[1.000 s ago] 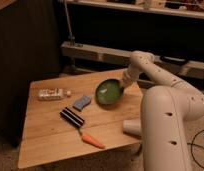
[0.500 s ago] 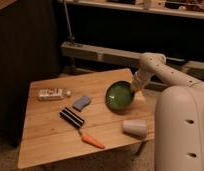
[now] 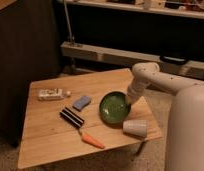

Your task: Drag the ceramic bowl in a circle

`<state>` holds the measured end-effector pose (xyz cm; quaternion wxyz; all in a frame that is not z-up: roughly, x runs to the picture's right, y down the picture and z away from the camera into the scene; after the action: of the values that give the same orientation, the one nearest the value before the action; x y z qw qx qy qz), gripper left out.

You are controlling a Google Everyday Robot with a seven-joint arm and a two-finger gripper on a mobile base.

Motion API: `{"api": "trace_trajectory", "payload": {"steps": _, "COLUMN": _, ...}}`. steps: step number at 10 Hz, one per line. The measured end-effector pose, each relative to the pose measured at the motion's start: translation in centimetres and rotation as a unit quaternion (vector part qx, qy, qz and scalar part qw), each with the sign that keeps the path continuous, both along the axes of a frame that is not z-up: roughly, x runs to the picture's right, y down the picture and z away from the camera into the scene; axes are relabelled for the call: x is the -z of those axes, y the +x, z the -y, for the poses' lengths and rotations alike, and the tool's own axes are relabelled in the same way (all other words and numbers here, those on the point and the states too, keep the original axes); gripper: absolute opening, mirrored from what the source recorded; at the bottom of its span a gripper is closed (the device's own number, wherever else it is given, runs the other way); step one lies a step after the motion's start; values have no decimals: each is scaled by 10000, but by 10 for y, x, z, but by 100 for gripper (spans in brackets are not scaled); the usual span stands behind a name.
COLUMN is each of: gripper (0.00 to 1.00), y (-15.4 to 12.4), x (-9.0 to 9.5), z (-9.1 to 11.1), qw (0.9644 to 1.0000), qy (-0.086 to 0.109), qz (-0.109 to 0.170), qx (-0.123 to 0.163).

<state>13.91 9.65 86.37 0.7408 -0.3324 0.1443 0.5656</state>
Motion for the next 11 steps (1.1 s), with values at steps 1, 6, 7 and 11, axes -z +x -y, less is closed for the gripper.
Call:
{"api": "trace_trajectory", "payload": {"steps": 1, "gripper": 0, "y": -28, "x": -8, "z": 1, "qw": 9998, "qy": -18, "qz": 165, "qx": 112}}
{"api": "trace_trajectory", "payload": {"steps": 6, "gripper": 0, "y": -102, "x": -61, "z": 62, "qw": 9985, "qy": 111, "qz": 462, "qx": 272}}
{"api": "trace_trajectory", "payload": {"steps": 7, "gripper": 0, "y": -97, "x": -77, "z": 84, "qw": 9989, "qy": 140, "qz": 381, "qx": 249}}
{"api": "trace_trajectory", "payload": {"steps": 11, "gripper": 0, "y": -41, "x": -114, "z": 131, "qw": 9997, "qy": 224, "qz": -126, "qx": 9}}
